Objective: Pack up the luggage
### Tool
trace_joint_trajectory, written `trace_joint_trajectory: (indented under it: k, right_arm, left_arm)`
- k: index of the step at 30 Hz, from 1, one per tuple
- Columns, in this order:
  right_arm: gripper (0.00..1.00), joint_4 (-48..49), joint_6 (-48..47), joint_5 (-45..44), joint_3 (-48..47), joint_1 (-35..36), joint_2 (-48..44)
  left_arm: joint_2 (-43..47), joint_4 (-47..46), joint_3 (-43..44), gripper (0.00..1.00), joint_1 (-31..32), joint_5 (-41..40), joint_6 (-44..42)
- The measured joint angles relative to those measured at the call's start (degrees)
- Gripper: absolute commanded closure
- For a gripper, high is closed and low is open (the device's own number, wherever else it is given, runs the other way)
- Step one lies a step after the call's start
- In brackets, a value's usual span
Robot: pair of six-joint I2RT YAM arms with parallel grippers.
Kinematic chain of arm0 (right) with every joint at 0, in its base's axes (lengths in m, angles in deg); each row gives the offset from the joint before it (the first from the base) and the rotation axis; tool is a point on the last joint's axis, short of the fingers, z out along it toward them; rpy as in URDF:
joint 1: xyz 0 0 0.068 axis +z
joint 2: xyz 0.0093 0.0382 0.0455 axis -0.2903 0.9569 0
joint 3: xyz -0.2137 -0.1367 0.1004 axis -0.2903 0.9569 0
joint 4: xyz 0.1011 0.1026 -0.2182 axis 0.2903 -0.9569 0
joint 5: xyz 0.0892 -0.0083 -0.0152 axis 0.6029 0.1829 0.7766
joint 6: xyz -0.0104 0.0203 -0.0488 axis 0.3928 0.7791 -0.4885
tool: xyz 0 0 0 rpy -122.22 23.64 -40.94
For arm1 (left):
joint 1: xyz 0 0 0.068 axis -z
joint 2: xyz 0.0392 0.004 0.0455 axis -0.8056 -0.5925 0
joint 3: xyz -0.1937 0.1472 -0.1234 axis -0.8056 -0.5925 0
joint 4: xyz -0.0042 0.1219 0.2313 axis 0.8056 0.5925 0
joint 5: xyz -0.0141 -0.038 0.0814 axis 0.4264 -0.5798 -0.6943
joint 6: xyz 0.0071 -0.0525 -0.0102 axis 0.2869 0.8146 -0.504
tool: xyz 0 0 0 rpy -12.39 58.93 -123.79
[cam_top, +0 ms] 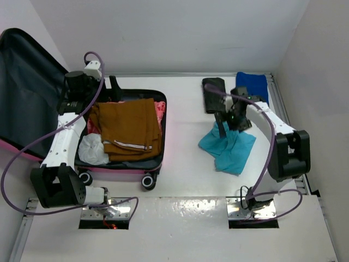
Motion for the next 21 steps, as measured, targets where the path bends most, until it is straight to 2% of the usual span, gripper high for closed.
trace_joint_trajectory:
  k: [2, 6, 14, 16, 17, 18, 19, 21]
  right_arm:
    - [0.0, -3.8, -4.5, -1.1, 6.7, 0.3, 0.5]
    - [0.0, -3.5, -10.1, -4.4, 14.4, 2.2, 0.9]
    - [0.0, 2.4, -13.4, -8.8, 15.9, 3.5, 8.3]
    - [0.04, 1.4, -13.1, -8.6, 14.7, 3.3, 9.5]
    - [0.16, 0.9, -13.0, -8.6, 14.2, 3.3, 10.0]
    - [0.23, 0.5, -13.0, -8.7, 13.7, 3.3, 10.4]
    - [0.44, 0.3, -12.8, -8.8, 13.4, 3.3, 10.8]
    - [0.66, 0.0, -12.2, -9.3, 12.7, 3.3, 11.7]
  left_arm:
    - [-1.0, 0.0, 1.3, 0.01, 0.0, -1.0, 0.1]
    - [-2.7, 0.0, 3.2, 0.01, 0.0, -1.8, 0.5]
    - [-2.7, 0.5, 3.4, 0.01, -0.1, -3.3, 1.5]
    - [-2.7, 0.5, 3.5, 0.01, -0.5, -3.4, 1.6]
    - [-2.7, 0.5, 3.5, 0.01, -0.5, -3.4, 1.7]
    - [-2.7, 0.5, 3.5, 0.01, -0.7, -3.4, 1.7]
    - [-2.7, 0.5, 3.5, 0.01, -0.9, -3.5, 1.8]
    - [-2.7, 0.5, 3.5, 0.01, -1.3, -3.5, 2.0]
